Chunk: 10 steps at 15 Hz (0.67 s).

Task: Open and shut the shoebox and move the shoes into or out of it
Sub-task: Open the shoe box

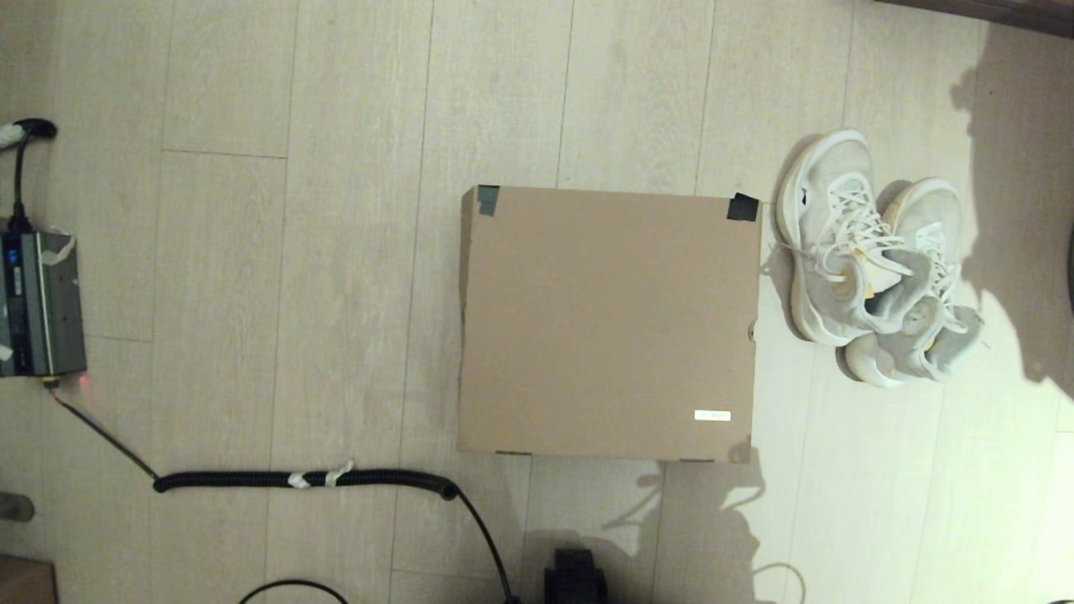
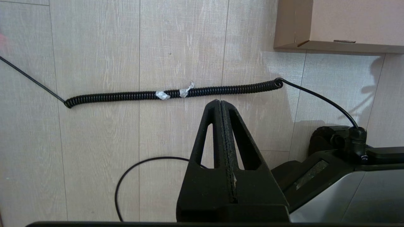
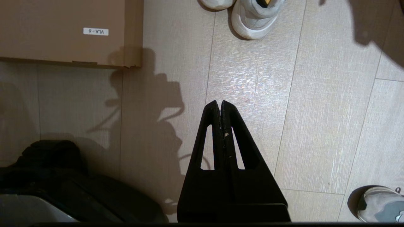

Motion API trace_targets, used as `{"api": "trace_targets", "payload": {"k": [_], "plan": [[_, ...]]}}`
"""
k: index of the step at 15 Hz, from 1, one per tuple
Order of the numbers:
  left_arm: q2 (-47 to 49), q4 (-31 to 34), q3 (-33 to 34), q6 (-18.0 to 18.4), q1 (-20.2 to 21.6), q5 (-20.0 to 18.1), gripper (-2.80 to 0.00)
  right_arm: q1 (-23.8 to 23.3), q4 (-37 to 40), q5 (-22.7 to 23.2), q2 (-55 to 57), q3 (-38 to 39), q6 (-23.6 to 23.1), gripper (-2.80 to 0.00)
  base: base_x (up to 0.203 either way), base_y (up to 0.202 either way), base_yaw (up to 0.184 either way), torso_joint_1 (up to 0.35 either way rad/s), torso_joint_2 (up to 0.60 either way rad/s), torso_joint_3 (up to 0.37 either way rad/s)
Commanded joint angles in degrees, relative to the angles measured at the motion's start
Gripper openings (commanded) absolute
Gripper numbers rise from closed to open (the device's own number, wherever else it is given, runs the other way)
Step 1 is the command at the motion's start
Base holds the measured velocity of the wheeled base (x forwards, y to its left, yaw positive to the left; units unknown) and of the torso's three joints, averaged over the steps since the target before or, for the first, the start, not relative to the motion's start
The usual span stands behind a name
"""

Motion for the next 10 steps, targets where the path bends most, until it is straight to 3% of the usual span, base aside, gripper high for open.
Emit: {"api": "trace_targets", "payload": {"k": [1,3,5,7,10], "plan": [[0.1,0.0,0.4,0.0,0.0,0.0,-2.80,0.0,0.4,0.5,0.1,0.6,-0.6,-2.80,0.000,0.000,0.000,0.000,0.00,0.000],[0.4,0.1,-0.5,1.7,0.0,-0.6,-2.80,-0.1,2.2,0.1,0.2,-1.4,-0.8,-2.80,0.000,0.000,0.000,0.000,0.00,0.000],[5.5,0.5,-6.9,1.6,-0.1,-3.5,-2.80,-0.1,3.8,0.4,4.6,-8.9,1.0,-2.80,0.000,0.000,0.000,0.000,0.00,0.000],[17.9,0.6,-16.1,-1.6,-0.2,-5.8,-2.80,0.0,4.8,0.9,16.2,-17.5,7.0,-2.80,0.000,0.000,0.000,0.000,0.00,0.000],[40.2,0.6,-28.9,-10.5,-0.8,-10.6,-2.80,0.1,3.1,5.3,40.6,-28.2,15.8,-2.80,0.000,0.000,0.000,0.000,0.00,0.000]]}}
